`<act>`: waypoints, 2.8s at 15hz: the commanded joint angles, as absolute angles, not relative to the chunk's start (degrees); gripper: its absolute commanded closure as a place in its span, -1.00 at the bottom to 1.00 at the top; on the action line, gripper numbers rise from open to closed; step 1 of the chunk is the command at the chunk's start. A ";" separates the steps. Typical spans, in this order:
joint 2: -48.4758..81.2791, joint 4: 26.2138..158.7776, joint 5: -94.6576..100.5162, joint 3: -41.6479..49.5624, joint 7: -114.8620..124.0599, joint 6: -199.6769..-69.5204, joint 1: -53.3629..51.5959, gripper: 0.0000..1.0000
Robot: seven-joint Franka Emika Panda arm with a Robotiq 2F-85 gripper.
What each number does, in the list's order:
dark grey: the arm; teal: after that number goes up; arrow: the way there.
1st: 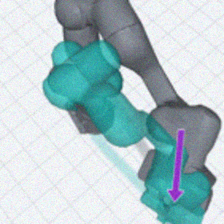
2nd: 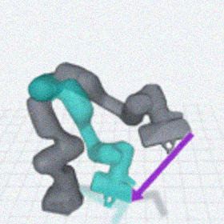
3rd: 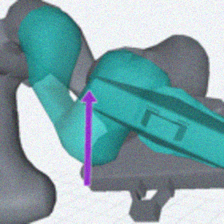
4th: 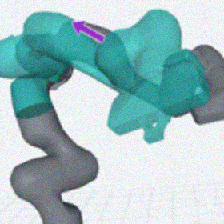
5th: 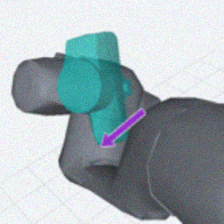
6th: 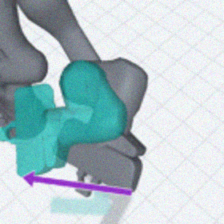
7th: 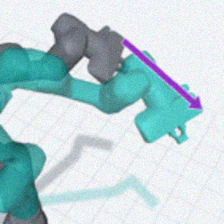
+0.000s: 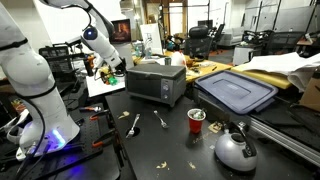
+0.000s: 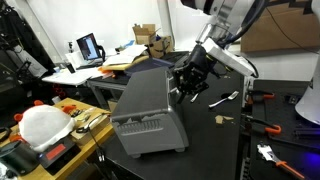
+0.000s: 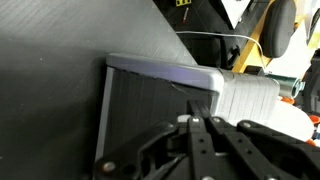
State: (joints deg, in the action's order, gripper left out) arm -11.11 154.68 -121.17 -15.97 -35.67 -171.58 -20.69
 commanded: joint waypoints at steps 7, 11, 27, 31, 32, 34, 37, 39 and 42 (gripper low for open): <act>-2.87 147.72 -125.17 -17.12 -39.27 -170.08 -20.34 1.00; -1.71 146.36 -125.60 -17.10 -40.17 -170.20 -20.09 1.00; 4.92 139.49 -130.76 -17.00 -49.11 -169.87 -20.72 1.00; 6.34 137.54 -133.44 -17.07 -52.04 -170.01 -21.03 1.00; 6.89 136.95 -133.90 -17.04 -52.57 -169.96 -21.08 1.00; 7.69 135.38 -135.42 -16.84 -54.58 -170.38 -21.17 1.00; 8.84 133.55 -137.36 -16.50 -57.25 -170.63 -21.35 1.00; 9.51 132.51 -138.58 -16.30 -59.04 -170.75 -21.51 1.00; 10.73 131.49 -139.72 -16.03 -61.09 -170.71 -21.57 1.00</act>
